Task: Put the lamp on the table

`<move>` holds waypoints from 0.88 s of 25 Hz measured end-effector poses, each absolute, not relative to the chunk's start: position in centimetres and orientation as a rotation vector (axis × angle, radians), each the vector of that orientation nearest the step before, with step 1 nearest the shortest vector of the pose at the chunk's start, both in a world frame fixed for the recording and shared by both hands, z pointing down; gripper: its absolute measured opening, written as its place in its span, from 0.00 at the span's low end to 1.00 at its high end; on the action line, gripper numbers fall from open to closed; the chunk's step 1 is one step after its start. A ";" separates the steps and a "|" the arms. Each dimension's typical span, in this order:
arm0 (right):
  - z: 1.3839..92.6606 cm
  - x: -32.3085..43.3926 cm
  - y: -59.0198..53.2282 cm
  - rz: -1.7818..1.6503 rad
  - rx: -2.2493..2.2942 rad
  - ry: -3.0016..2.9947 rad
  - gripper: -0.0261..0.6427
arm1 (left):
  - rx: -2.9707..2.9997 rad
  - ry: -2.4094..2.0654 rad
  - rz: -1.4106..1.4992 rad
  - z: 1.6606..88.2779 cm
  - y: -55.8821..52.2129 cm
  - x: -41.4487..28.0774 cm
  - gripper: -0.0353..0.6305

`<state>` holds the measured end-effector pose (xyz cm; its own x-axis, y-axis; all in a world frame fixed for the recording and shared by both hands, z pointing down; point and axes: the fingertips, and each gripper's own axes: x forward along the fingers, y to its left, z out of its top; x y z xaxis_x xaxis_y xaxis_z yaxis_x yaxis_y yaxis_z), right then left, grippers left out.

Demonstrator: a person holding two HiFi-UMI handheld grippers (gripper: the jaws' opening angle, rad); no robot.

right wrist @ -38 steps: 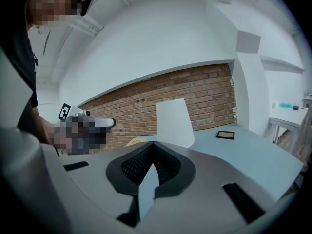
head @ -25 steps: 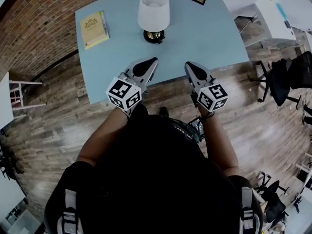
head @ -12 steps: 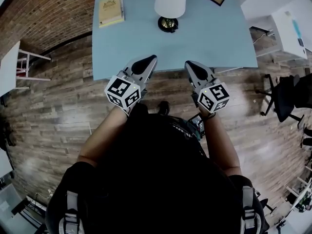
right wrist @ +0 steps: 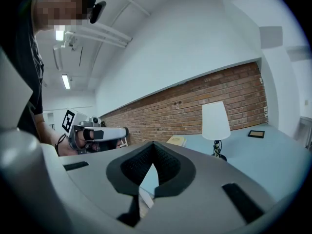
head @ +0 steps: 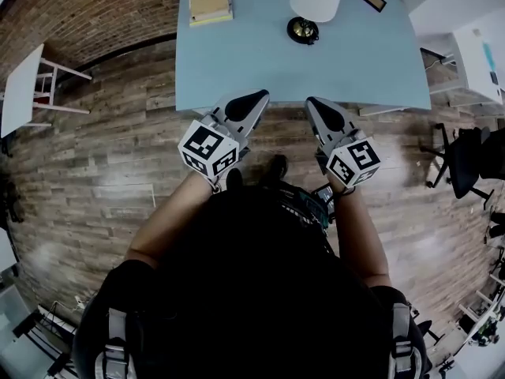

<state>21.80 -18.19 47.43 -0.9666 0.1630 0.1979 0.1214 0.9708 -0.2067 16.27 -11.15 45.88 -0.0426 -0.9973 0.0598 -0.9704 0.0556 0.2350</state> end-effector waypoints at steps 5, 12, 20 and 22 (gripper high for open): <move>47.2 21.4 -13.1 0.277 -0.172 -2.919 0.06 | 2.053 -2.068 -0.203 46.6 -6.6 16.0 0.07; 47.1 24.3 -7.5 0.272 -0.100 -2.935 0.06 | 2.110 -1.998 -0.225 46.6 -1.7 18.0 0.07; 47.1 25.3 -5.6 0.277 -0.054 -2.938 0.06 | 2.177 -1.931 -0.223 46.7 -0.3 19.4 0.07; 46.8 25.5 -5.3 0.274 -0.053 -2.942 0.06 | 2.190 -1.916 -0.226 46.6 -0.1 19.9 0.07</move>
